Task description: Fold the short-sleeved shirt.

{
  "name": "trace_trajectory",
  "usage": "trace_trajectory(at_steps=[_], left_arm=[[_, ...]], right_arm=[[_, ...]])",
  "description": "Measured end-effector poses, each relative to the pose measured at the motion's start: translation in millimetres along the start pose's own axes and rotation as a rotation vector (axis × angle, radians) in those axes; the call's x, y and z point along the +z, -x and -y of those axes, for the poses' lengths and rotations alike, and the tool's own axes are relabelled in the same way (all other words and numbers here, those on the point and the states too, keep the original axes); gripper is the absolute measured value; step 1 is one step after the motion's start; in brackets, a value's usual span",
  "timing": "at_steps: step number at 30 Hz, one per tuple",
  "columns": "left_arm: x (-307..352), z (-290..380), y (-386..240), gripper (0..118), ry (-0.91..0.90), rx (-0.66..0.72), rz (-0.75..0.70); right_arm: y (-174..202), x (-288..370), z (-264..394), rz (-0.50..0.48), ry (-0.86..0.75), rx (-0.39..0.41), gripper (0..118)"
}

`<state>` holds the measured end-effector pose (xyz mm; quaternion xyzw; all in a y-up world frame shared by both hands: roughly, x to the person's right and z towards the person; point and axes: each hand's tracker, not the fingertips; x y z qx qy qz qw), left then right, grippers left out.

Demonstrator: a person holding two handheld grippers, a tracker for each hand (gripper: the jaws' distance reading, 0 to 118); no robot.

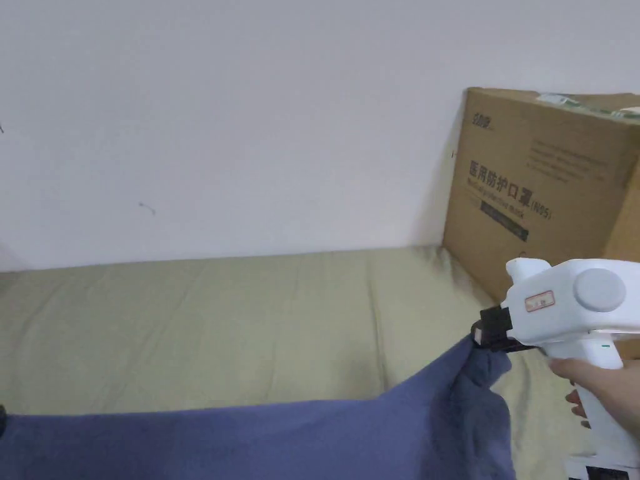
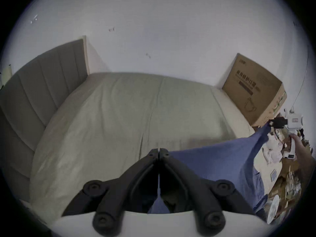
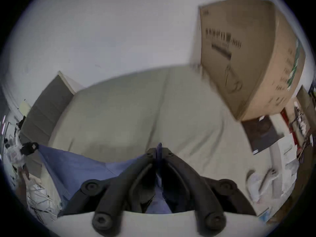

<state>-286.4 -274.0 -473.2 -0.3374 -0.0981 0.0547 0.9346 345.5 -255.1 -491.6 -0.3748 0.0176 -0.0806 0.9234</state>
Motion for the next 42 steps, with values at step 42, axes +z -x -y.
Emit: trace_trajectory(at_steps=[42], left_arm=[[25.0, -236.0, -50.6, 0, -0.466, -0.032, -0.172]], right_arm=[[112.3, 95.3, -227.1, 0.422, -0.606, 0.245, 2]])
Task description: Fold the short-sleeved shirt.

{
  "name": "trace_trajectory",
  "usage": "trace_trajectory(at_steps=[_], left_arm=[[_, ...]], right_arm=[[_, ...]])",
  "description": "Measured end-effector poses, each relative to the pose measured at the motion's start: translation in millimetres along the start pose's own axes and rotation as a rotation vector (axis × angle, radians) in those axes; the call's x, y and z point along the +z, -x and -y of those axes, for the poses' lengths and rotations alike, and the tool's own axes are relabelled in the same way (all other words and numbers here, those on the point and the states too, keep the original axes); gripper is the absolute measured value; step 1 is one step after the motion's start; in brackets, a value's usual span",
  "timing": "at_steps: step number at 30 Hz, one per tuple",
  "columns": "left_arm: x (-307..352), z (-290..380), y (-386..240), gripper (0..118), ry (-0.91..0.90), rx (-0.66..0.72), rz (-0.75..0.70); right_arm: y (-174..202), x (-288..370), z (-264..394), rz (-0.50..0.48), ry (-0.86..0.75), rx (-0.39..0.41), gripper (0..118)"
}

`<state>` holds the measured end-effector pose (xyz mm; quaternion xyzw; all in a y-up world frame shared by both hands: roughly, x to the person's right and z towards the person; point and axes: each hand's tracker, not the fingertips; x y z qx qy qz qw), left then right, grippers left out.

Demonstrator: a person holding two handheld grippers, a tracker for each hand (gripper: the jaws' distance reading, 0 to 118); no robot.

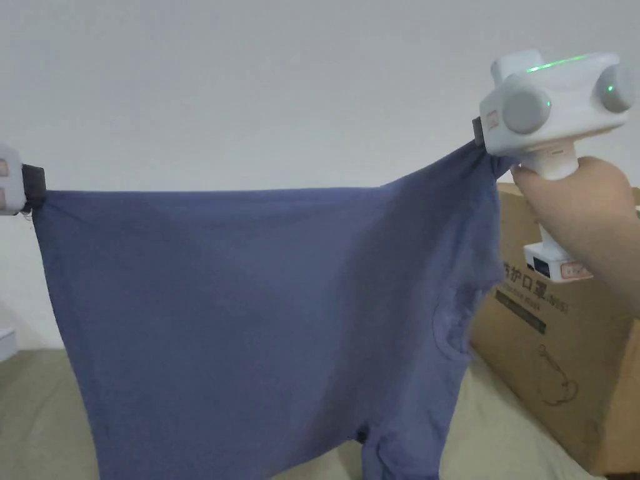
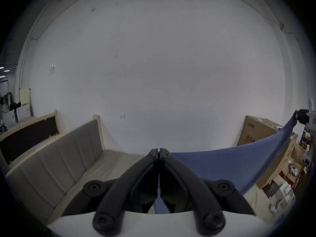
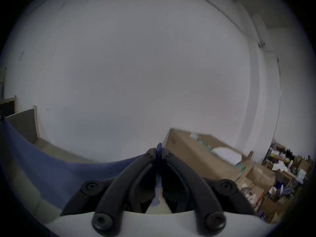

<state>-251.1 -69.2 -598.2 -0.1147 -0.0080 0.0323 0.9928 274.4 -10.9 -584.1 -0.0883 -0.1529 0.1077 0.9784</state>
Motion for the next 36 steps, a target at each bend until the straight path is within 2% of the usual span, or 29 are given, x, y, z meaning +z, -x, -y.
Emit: trace_trajectory(at_steps=[3, 8, 10, 14, 19, 21, 24, 31, 36], left_arm=[[-7.6, 66.2, 1.6, 0, 0.132, -0.029, 0.032], [6.7, 233.6, 14.9, 0, 0.507, 0.007, 0.112], [29.8, 299.9, 23.0, 0, 0.627, -0.001, 0.1], [86.9, 381.9, 43.9, 0, 0.762, 0.0, 0.11], [166.2, 428.2, 79.3, 0, 0.79, 0.019, 0.125], [195.0, 438.3, 93.1, 0, 0.783, 0.121, 0.129], [236.1, 450.4, 98.0, 0, 0.777, 0.102, 0.115], [281.8, 458.1, 101.3, 0, 0.759, 0.092, 0.1], [286.6, 462.8, 113.9, 0, 0.801, 0.125, 0.067]], right_arm=[[16.4, -8.1, 90.2, -0.077, 0.181, -0.022, 2], [31.3, 12.2, 300.2, -0.217, 0.585, -0.037, 2], [30.7, 41.8, 383.3, -0.257, 0.751, -0.031, 2], [10.7, 127.8, 486.1, -0.293, 0.909, -0.037, 2], [-37.1, 237.5, 529.7, -0.314, 0.926, -0.122, 2], [-50.8, 268.6, 533.9, -0.305, 0.922, -0.169, 2], [-60.7, 307.4, 536.3, -0.301, 0.912, -0.185, 2], [-63.6, 345.1, 539.5, -0.323, 0.909, -0.193, 2], [-64.5, 342.5, 534.8, -0.293, 0.931, -0.273, 2]])
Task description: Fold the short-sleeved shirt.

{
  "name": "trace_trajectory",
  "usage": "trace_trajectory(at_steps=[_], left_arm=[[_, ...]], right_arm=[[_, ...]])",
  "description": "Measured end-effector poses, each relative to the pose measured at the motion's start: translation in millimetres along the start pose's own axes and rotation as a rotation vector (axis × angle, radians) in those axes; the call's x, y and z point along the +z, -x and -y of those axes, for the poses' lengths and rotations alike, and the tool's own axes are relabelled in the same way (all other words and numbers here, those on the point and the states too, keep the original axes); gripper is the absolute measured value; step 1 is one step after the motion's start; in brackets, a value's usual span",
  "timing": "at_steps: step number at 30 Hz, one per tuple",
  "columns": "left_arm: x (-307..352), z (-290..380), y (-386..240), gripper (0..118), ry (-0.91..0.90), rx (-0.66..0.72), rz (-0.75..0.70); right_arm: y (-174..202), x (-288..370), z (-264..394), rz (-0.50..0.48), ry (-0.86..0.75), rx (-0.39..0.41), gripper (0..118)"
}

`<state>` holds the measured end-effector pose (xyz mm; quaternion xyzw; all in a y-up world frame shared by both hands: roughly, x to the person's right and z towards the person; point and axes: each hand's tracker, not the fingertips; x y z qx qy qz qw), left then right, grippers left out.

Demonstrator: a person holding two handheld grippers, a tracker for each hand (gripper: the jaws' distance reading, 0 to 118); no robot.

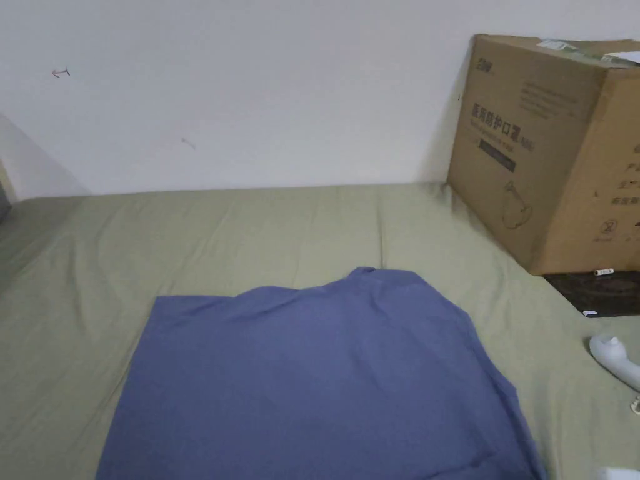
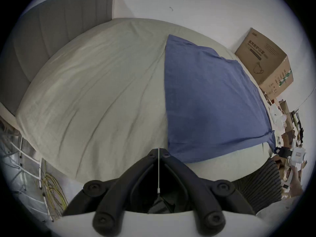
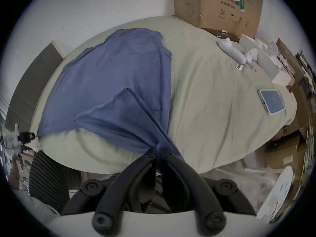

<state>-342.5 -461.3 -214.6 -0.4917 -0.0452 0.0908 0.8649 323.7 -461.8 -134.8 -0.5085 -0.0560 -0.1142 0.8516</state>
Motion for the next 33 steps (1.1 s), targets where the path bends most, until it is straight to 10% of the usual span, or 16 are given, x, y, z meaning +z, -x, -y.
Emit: trace_trajectory(at_steps=[6, 8, 10, 13, 18, 21, 22, 24, 25, 31, 33], left_arm=[[20.5, -0.2, 15.2, 0, -0.073, 0.063, 0.06], [31.1, -2.1, 12.6, 14, -0.126, 0.07, 0.097], [43.4, -5.2, 7.6, 62, -0.176, 0.076, 0.133], [57.3, -10.8, -4.3, 117, -0.21, 0.088, 0.162], [74.5, -24.1, -28.6, 118, -0.269, 0.05, 0.201], [72.5, -33.3, -47.8, 112, -0.192, -0.04, 0.058], [64.7, -37.5, -45.8, 89, -0.157, -0.074, 0.047], [50.7, -39.8, -48.0, 9, -0.091, -0.124, 0.006], [46.4, -38.5, -50.2, 0, -0.089, -0.136, -0.014], [25.4, -37.8, -44.9, 1, -0.025, -0.091, 0.017], [6.4, -39.7, -40.4, 36, 0.061, -0.046, 0.012]], right_arm=[[1.9, 4.6, -5.0, -0.007, 0.001, -0.019, 15], [3.9, 11.1, -6.9, -0.02, -0.015, -0.021, 67], [7.3, 18.3, -10.3, -0.034, -0.034, -0.031, 118], [14.5, 40.9, -18.8, -0.064, -0.161, -0.047, 117], [38.1, 77.9, -37.3, -0.115, -0.277, -0.052, 117], [53.4, 90.7, -44.6, -0.172, -0.299, -0.029, 111], [58.6, 95.4, -44.8, -0.177, -0.329, -0.004, 93], [69.9, 98.4, -47.0, -0.134, -0.358, 0.051, 17], [74.7, 97.7, -46.0, -0.101, -0.36, 0.079, 0], [82.5, 93.0, -40.3, -0.143, -0.347, 0.081, 0], [81.6, 88.5, -41.1, -0.152, -0.33, 0.08, 0]])
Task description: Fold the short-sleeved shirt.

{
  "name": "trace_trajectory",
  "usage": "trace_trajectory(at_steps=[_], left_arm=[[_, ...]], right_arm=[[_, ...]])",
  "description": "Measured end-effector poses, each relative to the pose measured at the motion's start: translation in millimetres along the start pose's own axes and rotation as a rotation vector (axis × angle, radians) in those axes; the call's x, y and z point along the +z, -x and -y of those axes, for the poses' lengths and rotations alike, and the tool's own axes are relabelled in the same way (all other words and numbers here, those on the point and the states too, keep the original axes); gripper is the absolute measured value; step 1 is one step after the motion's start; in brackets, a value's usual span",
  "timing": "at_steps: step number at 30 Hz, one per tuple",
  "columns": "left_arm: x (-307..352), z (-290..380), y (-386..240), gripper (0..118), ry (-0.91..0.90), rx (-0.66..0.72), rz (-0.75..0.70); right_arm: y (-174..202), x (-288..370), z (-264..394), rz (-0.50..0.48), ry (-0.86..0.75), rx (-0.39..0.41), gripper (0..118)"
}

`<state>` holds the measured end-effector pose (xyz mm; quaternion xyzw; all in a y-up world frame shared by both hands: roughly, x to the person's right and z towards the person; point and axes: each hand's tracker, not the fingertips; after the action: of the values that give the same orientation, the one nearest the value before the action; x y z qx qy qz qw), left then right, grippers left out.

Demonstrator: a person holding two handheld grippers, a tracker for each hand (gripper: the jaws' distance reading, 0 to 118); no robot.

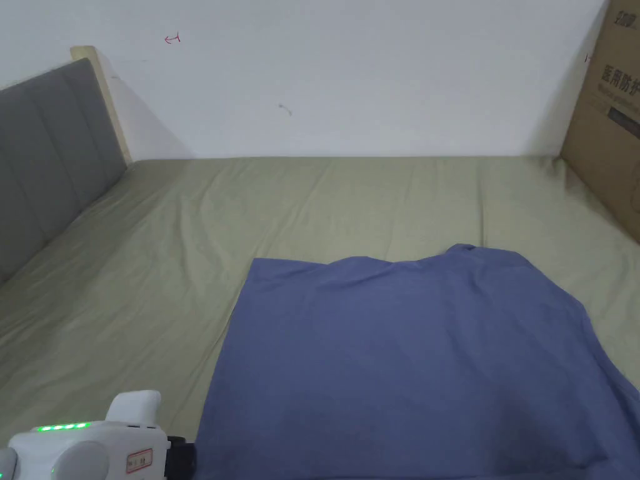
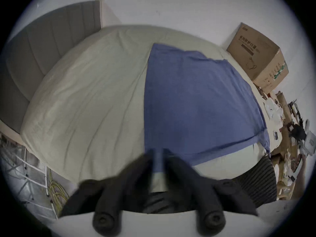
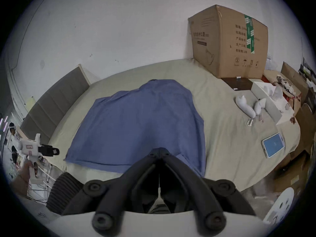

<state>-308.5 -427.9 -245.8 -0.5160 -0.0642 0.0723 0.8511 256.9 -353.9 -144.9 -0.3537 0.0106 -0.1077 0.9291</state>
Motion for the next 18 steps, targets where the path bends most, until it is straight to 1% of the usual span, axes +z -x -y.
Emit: trace_trajectory(at_steps=[1, 2, 3, 4, 6, 7, 9, 10, 12, 13, 14, 15, 16, 18], left_arm=[[-11.8, -1.1, 3.8, 88, 0.032, 0.011, -0.014], [-21.5, 0.8, 5.6, 111, 0.059, 0.011, -0.015], [-31.0, 2.7, 6.7, 116, 0.072, 0.013, -0.027], [-37.7, 3.2, 6.9, 113, 0.06, 0.012, -0.033], [-48.9, 5.4, 4.8, 112, 0.098, 0.028, -0.033], [-52.9, 5.7, 2.2, 107, 0.114, 0.053, -0.007], [-53.9, 7.0, -7.8, 87, 0.128, 0.053, 0.076], [-52.5, 8.7, -19.0, 73, 0.13, -0.022, 0.035], [-49.5, 11.4, -34.7, 40, 0.112, -0.213, -0.116], [-46.1, 14.2, -36.6, 16, 0.1, -0.245, -0.13], [-41.2, 15.7, -36.6, 16, 0.086, -0.23, -0.096], [-35.9, 15.2, -33.0, 9, 0.075, -0.161, -0.026], [-29.0, 13.6, -29.6, 5, 0.048, -0.111, -0.009], [-18.2, 11.2, -24.6, 5, 0.01, -0.074, -0.016]], right_arm=[[0.2, -1.8, 1.5, 0.001, 0.009, -0.002, 0], [-0.1, -3.3, 2.7, -0.001, 0.017, -0.005, 0], [-3.6, -6.0, 2.4, -0.006, 0.028, -0.011, 0], [-4.4, -6.8, 4.0, -0.01, 0.035, -0.017, 0], [-5.7, -7.4, 7.6, -0.011, 0.044, -0.027, 0], [-8.2, -7.6, 8.1, -0.007, 0.049, -0.029, 0], [-10.9, -9.7, 11.2, 0.01, 0.062, -0.029, 0], [-13.1, -10.9, 12.4, 0.018, 0.07, -0.031, 0], [-20.2, -12.5, 13.7, 0.03, 0.08, -0.038, 0], [-23.3, -13.4, 14.9, 0.037, 0.083, -0.04, 0], [-26.1, -14.4, 15.9, 0.044, 0.086, -0.042, 0], [-30.8, -15.4, 16.5, 0.055, 0.094, -0.042, 0], [-35.0, -18.1, 18.2, 0.072, 0.108, -0.038, 0], [-46.3, -27.2, 22.8, 0.103, 0.146, -0.018, 0]])
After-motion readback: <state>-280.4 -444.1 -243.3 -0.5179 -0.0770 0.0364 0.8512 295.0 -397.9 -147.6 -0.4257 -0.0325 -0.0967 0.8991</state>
